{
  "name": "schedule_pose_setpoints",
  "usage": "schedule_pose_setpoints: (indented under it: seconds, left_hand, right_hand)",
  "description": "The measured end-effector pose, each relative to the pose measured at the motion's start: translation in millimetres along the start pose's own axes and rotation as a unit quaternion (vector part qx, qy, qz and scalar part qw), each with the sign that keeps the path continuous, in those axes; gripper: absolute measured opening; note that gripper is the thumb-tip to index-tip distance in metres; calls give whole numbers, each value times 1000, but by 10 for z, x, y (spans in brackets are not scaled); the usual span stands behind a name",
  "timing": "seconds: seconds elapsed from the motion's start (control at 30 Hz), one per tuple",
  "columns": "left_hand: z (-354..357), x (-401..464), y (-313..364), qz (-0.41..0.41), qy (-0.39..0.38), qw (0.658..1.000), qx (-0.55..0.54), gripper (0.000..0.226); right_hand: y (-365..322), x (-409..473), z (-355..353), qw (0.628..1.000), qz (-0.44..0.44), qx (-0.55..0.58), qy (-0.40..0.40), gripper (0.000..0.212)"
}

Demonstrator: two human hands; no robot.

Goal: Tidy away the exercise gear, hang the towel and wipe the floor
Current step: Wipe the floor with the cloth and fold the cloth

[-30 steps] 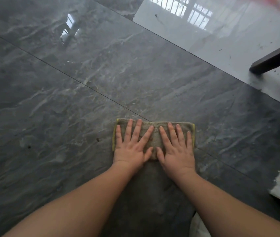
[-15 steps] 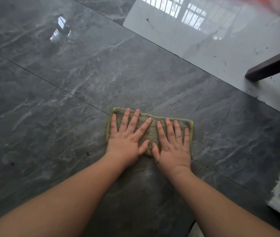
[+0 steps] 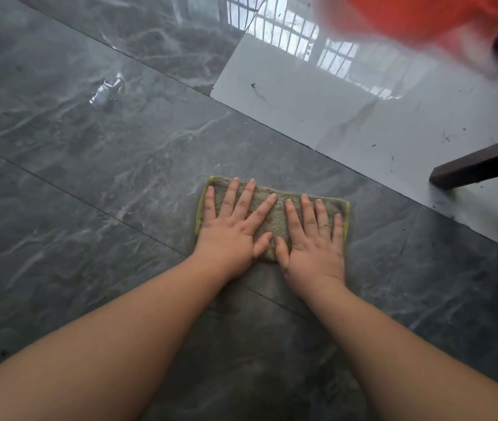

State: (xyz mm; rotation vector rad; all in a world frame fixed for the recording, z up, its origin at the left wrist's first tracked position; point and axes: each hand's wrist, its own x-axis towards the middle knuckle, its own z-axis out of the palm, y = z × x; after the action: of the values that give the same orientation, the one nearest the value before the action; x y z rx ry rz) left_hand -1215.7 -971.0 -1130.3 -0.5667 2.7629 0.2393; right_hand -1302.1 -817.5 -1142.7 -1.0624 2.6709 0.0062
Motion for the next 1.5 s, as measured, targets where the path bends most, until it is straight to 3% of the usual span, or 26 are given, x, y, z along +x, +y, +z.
schedule_pose_setpoints:
  seconds: [0.43,0.87,1.07,1.33,1.5]
  left_hand:
    - [-5,-132,57,-18,-18,1000,-12,68]
    - [410,-1256,137,-7,-8,999,-30,69]
    - [646,-1868,318,-42,0,997,-60,71]
    - [669,-2045,443,-118,4,990,-80,75]
    - [687,-1907,456,-133,-26,989,-61,80]
  right_hand:
    - [-44,-88,-81,999,6,11,-33,71]
    - [-290,-1222,195,1000,-11,6,-25,73]
    - [-309,-1679,272,998,-49,-13,-48,74]
    - [-561,-1752,207,997,62,1,-45,83]
    - [-401,-1595,309,998,34,-13,-53,85]
